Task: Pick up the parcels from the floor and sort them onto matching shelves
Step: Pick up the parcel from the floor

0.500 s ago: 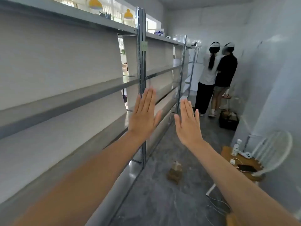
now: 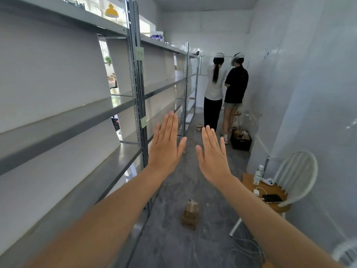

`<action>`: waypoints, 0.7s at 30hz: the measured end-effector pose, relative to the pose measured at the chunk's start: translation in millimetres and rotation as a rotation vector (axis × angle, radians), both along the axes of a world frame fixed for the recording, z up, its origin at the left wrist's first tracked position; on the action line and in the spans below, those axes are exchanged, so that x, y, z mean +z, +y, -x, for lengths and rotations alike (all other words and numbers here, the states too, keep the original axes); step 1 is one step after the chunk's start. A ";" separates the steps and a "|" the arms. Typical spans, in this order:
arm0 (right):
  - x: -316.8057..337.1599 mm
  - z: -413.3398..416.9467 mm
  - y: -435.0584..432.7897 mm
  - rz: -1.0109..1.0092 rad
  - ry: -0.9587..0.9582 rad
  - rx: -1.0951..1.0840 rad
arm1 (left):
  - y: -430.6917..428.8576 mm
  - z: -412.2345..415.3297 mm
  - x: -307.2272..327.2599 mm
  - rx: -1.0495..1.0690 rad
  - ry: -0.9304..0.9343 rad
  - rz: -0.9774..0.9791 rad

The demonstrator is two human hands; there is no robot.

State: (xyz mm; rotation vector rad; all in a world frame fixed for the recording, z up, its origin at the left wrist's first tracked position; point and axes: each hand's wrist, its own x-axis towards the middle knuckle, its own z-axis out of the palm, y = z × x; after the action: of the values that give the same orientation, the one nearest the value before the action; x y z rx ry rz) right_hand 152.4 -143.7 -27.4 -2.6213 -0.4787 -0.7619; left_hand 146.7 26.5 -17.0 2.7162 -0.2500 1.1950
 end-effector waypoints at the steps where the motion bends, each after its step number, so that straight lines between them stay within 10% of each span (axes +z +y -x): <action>1: 0.8 -9.9 6.6 -0.004 -0.001 -0.008 | 6.6 -11.9 1.6 -0.002 0.004 0.000; 21: -30.5 -158.8 46.8 0.027 0.072 -0.208 | 40.5 -191.7 -39.8 -0.190 0.056 -0.043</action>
State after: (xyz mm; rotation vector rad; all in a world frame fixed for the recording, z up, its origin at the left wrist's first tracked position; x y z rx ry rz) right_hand 311.2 -96.8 -57.9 -2.7432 -0.1990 -0.7240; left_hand 338.4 66.9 -56.8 2.6849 -0.5191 1.0713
